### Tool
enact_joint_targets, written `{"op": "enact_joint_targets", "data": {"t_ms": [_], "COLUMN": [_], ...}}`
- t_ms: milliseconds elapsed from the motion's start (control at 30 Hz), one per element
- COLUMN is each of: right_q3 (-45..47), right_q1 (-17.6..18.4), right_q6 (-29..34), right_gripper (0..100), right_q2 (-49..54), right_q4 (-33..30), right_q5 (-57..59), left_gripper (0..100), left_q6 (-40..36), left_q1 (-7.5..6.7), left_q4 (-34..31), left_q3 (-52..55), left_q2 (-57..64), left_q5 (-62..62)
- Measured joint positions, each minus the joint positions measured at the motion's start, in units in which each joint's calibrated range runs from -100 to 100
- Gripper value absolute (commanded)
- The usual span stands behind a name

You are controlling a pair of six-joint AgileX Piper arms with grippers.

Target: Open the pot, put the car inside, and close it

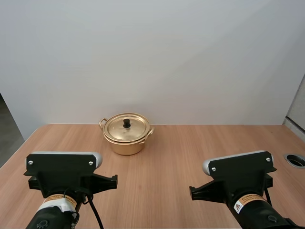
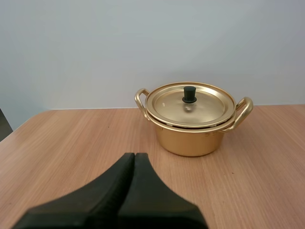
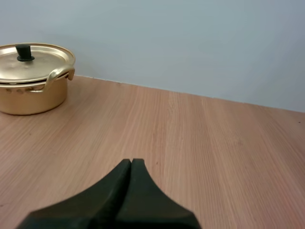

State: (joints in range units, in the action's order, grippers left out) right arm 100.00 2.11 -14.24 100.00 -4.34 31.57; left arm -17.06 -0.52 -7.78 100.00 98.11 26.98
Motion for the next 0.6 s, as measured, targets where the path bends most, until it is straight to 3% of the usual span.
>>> {"op": "enact_joint_targets", "data": {"t_ms": [600], "right_q3": [0.00], "right_q1": [0.00], "right_q6": [0.82], "right_gripper": [0], "right_q2": [0.00], "right_q4": [1.14], "right_q5": [0.00], "left_gripper": [0], "left_q6": [0.00], "left_q1": [0.00], "left_q4": [0.00], "left_q3": [0.00], "left_q2": [0.00], "left_q5": [0.00]}}
